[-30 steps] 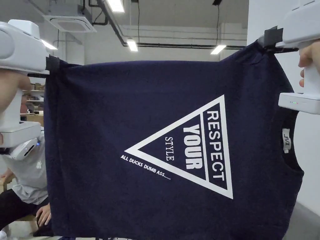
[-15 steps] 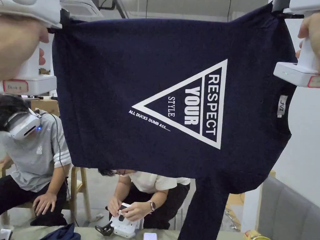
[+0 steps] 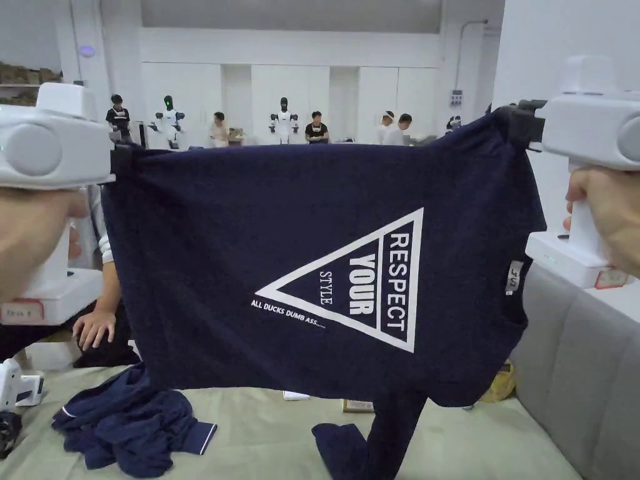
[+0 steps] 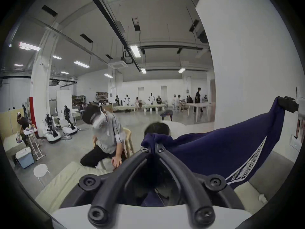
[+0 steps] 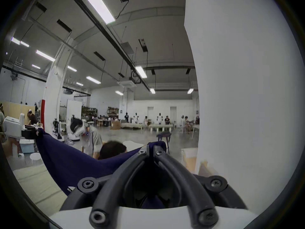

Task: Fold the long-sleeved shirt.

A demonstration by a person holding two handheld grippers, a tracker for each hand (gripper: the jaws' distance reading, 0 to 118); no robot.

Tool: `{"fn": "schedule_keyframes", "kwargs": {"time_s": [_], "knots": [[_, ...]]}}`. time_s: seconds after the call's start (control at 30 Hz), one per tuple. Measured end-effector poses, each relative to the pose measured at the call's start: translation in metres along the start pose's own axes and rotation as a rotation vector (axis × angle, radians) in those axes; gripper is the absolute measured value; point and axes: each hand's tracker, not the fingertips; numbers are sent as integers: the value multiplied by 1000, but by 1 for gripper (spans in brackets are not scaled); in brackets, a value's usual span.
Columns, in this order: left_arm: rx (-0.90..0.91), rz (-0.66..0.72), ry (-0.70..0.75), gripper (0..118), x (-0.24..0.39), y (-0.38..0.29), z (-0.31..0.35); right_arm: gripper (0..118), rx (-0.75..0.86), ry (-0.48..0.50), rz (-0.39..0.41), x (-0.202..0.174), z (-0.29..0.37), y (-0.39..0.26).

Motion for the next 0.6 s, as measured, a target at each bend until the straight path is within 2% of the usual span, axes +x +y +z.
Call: {"fn": "schedule_keyframes", "kwargs": {"time_s": [0.03,0.17,0.3,0.43,0.6], "knots": [[-2,40,-15,4,2,-20,6,2,-21,-5,-4,5,5,-18],[-119,-13,-48,4,29,-98,55,2,-129,8,-12,13,46,-81],[-142,-22,-67,4,35,-152,96,2,-187,25,-16,12,97,-133],[-196,52,-153,4,30,-210,148,2,-244,53,-42,13,159,-180],[-312,7,-206,4,20,-295,225,2,-324,130,-57,9,253,-239]]}}
